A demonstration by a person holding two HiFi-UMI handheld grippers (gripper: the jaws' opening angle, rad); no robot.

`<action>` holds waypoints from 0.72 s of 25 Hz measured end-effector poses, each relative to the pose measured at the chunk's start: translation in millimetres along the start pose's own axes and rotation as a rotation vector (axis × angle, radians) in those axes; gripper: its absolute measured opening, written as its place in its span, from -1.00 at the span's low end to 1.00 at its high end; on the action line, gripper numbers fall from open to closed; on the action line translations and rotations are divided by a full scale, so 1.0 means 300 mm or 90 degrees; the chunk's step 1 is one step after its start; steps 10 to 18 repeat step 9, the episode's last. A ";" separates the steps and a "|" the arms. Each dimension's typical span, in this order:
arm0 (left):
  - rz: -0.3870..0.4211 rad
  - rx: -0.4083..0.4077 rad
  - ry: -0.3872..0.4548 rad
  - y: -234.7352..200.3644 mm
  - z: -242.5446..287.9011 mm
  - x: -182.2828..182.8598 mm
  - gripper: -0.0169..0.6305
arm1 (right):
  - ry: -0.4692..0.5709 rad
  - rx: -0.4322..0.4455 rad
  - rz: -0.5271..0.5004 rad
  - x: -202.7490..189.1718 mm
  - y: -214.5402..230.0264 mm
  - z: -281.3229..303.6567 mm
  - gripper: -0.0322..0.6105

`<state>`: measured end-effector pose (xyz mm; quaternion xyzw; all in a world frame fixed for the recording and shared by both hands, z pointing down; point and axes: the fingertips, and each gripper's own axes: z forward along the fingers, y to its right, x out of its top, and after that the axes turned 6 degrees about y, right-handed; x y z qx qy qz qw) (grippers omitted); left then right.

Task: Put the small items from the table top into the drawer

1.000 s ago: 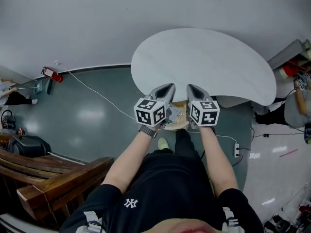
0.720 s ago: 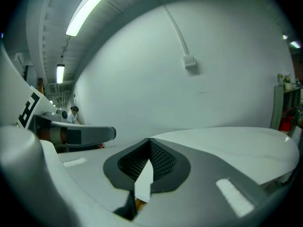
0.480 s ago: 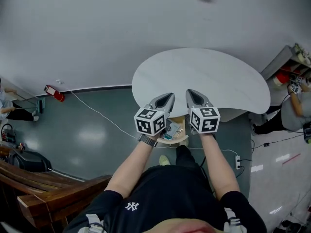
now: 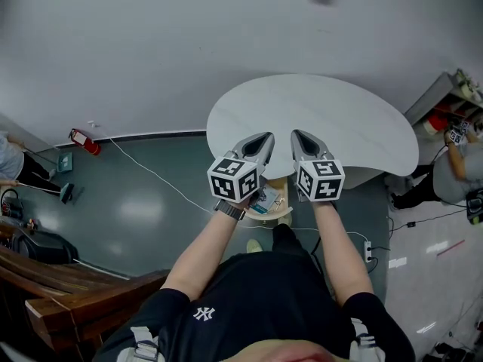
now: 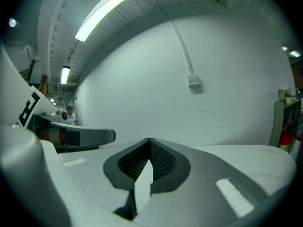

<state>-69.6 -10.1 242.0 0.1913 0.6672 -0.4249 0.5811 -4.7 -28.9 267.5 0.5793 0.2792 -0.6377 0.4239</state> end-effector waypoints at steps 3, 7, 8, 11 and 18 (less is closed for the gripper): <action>0.000 -0.001 0.000 -0.002 -0.004 -0.002 -0.94 | 0.001 -0.001 -0.001 0.000 -0.006 0.000 -0.84; -0.001 -0.002 -0.001 -0.006 0.004 -0.004 -0.94 | -0.002 -0.003 0.001 -0.004 0.003 0.006 -0.84; -0.001 -0.002 -0.001 -0.007 0.007 -0.004 -0.94 | -0.002 -0.003 0.001 -0.004 0.004 0.008 -0.84; -0.001 -0.002 -0.001 -0.009 0.009 -0.003 -0.94 | -0.003 -0.003 0.002 -0.005 0.006 0.011 -0.84; -0.001 -0.002 -0.001 -0.009 0.009 -0.003 -0.94 | -0.003 -0.003 0.002 -0.005 0.006 0.011 -0.84</action>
